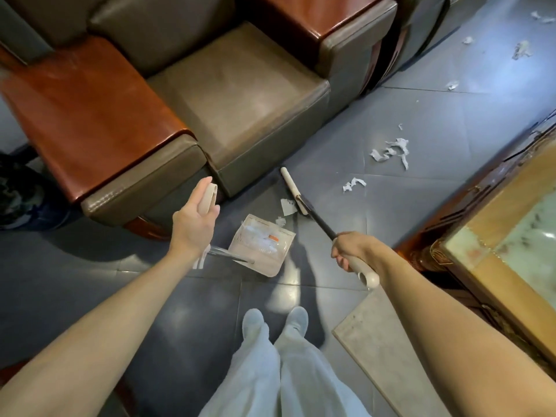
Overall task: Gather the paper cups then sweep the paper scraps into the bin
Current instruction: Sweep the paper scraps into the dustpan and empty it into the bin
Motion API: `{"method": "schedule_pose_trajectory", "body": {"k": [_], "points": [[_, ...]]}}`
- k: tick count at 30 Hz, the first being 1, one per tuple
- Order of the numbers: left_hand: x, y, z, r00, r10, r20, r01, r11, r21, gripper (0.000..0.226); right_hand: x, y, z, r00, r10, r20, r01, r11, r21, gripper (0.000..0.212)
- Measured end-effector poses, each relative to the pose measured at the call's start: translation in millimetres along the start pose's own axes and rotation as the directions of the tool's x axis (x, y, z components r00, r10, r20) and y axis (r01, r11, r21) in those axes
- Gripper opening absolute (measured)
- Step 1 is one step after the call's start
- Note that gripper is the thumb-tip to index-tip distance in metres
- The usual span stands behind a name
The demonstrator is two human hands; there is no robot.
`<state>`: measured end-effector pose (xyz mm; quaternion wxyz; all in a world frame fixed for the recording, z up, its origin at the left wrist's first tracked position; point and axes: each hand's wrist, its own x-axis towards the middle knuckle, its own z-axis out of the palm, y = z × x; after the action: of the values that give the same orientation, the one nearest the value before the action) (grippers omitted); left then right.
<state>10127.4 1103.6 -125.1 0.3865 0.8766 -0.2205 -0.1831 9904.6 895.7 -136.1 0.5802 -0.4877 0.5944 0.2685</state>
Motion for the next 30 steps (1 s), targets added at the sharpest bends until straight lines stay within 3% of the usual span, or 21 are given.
{"method": "schedule_pose_trajectory", "body": {"k": [4,10,15,17,22,24,27,30], "points": [[23.5,6.8,0.7,1.000,0.005,0.026,-0.005,1.000,0.003,0.054,9.9,-22.8,-8.4,0.998,0.063,0.022,-0.063,0.998,-0.011,0.012],[56.5,6.1,-15.3,0.978,0.051,0.204,-0.060,0.997,0.037,0.054,14.0,-24.2,1.9,0.988,0.099,-0.122,-0.129,0.955,-0.266,0.029],[60.0,-3.0,-24.0,0.970,0.077,0.232,-0.089,0.995,0.041,0.054,6.5,-21.5,23.7,0.982,-0.050,-0.183,-0.057,0.843,-0.535,0.040],[65.1,-3.1,-23.6,0.965,0.101,0.241,-0.113,0.993,0.038,0.053,0.0,-15.0,30.2,0.990,-0.045,-0.135,-0.046,0.797,-0.602,0.051],[75.7,12.8,-12.3,0.926,0.194,0.324,-0.206,0.979,0.000,0.051,-33.8,-5.0,26.1,0.998,0.063,0.010,-0.047,0.825,-0.563,0.073],[77.9,21.8,-5.1,0.912,0.196,0.361,-0.211,0.977,0.003,0.051,-48.9,1.2,15.8,0.993,0.102,0.051,-0.067,0.882,-0.467,0.074],[85.7,32.9,2.3,0.903,0.183,0.388,-0.196,0.981,-0.006,0.052,-71.8,11.8,-6.3,0.990,0.131,0.049,-0.116,0.965,-0.235,0.075],[94.1,45.6,11.1,0.898,0.183,0.399,-0.200,0.980,0.000,0.052,-88.1,20.4,-28.3,0.995,0.095,0.009,-0.091,0.978,-0.187,0.071]]}}
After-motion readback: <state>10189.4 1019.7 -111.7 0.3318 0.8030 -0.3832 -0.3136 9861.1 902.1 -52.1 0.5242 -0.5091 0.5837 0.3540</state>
